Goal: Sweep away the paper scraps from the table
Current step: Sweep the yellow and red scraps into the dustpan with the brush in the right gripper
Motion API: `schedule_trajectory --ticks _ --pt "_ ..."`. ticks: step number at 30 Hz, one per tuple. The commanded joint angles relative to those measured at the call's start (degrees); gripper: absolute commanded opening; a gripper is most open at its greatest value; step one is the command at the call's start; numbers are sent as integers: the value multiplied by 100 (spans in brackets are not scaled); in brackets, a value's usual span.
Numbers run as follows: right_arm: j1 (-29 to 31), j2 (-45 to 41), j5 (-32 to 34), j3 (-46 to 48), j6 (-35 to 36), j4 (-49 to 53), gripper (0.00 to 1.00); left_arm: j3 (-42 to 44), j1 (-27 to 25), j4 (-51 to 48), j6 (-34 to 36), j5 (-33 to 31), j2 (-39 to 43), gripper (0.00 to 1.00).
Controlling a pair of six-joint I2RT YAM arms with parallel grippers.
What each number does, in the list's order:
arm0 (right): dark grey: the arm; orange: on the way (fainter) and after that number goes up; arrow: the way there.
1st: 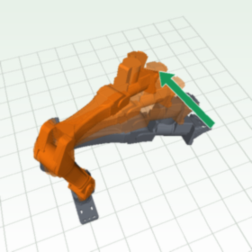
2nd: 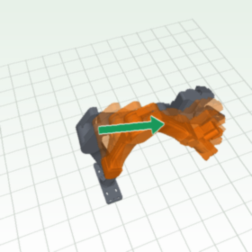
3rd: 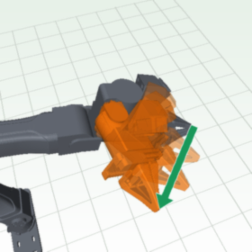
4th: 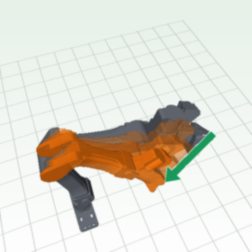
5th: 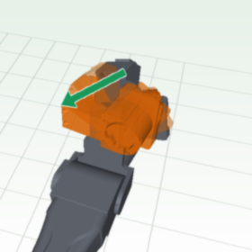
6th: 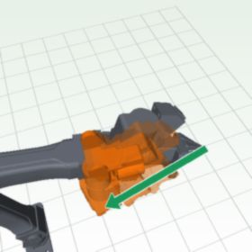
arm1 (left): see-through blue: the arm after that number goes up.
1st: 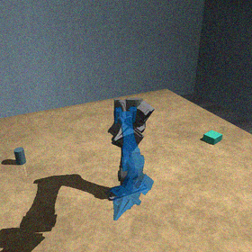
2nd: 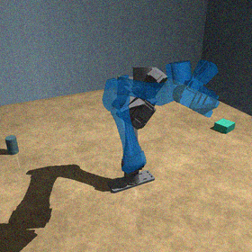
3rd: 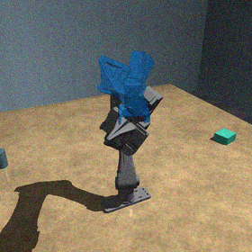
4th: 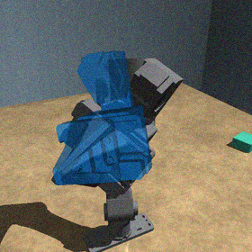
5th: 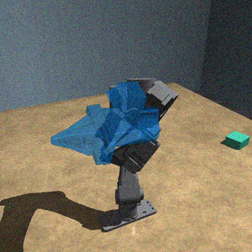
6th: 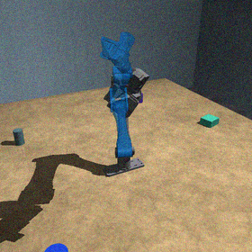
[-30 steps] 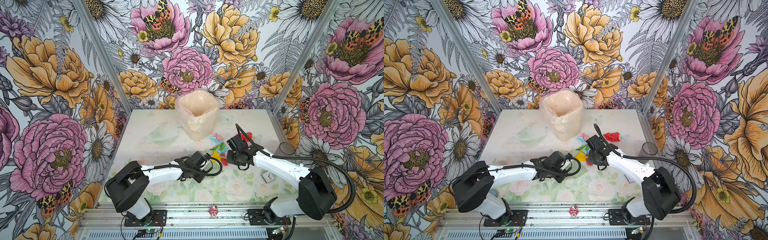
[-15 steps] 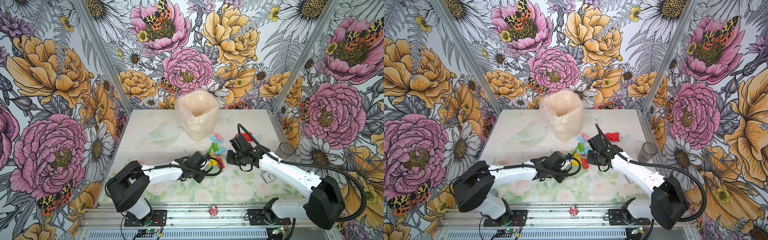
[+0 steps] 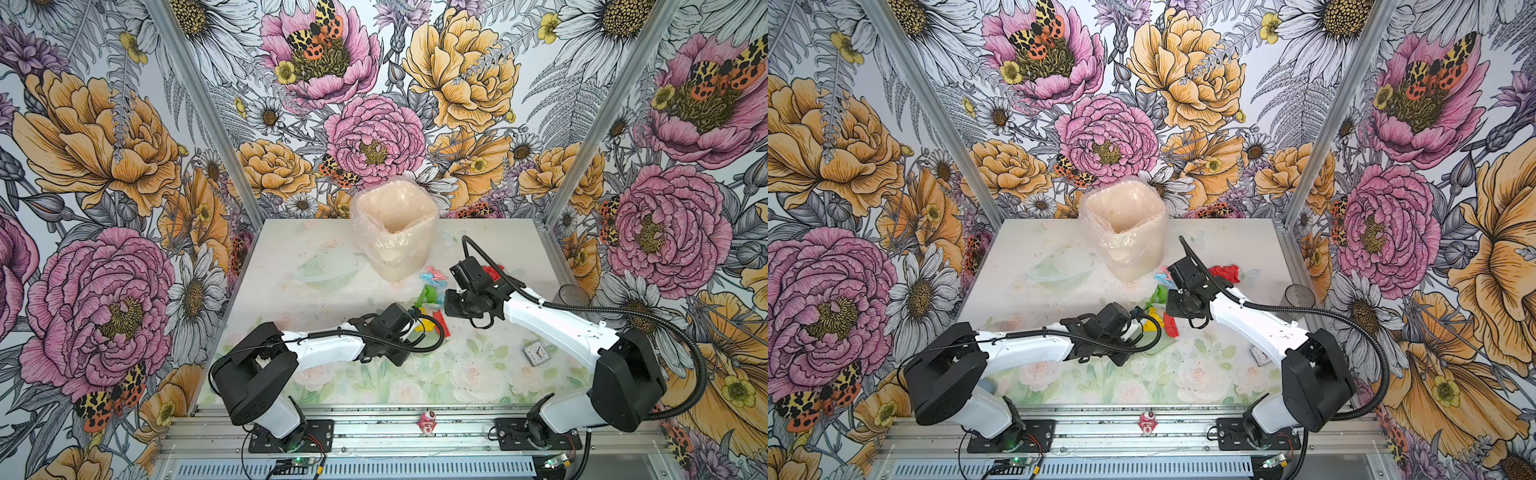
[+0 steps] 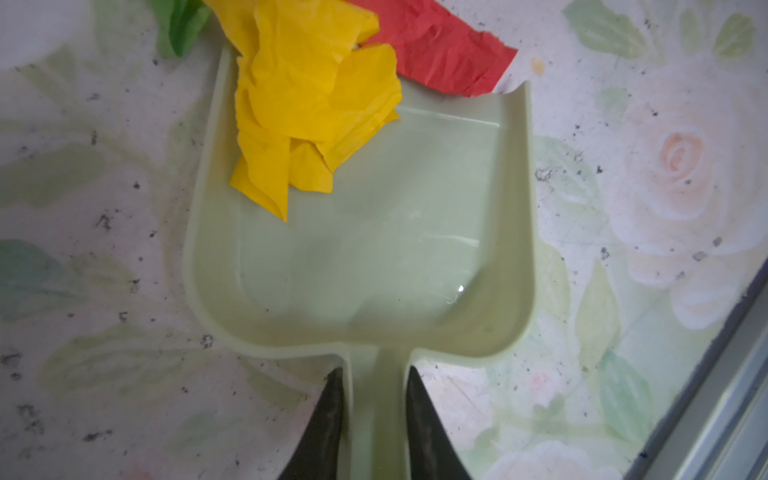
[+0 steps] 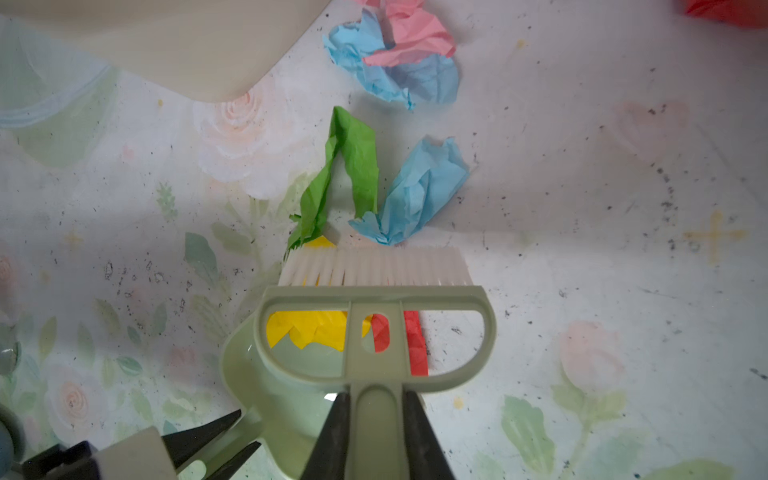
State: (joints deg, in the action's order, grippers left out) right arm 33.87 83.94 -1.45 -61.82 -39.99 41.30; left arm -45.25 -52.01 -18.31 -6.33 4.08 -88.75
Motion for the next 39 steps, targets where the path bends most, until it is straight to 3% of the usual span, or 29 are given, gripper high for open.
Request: schedule_trajectory --ticks 1,12,17,28,34,39 --pt "162 -17 -68 122 101 -39 0 112 -47 141 -130 43 138 0" --pt "444 -142 -298 343 474 484 0 203 -20 213 -145 29 147 0" --pt "437 -606 -418 349 593 511 0 195 -18 270 -149 27 121 0" --pt "-185 -1192 493 405 327 571 0 237 -20 261 -136 39 195 0" --pt "-370 -1048 1222 378 511 1322 0 295 -72 64 -158 -25 408 0" --pt "-364 -862 1254 355 621 1591 0 352 -76 21 -174 -55 473 0"
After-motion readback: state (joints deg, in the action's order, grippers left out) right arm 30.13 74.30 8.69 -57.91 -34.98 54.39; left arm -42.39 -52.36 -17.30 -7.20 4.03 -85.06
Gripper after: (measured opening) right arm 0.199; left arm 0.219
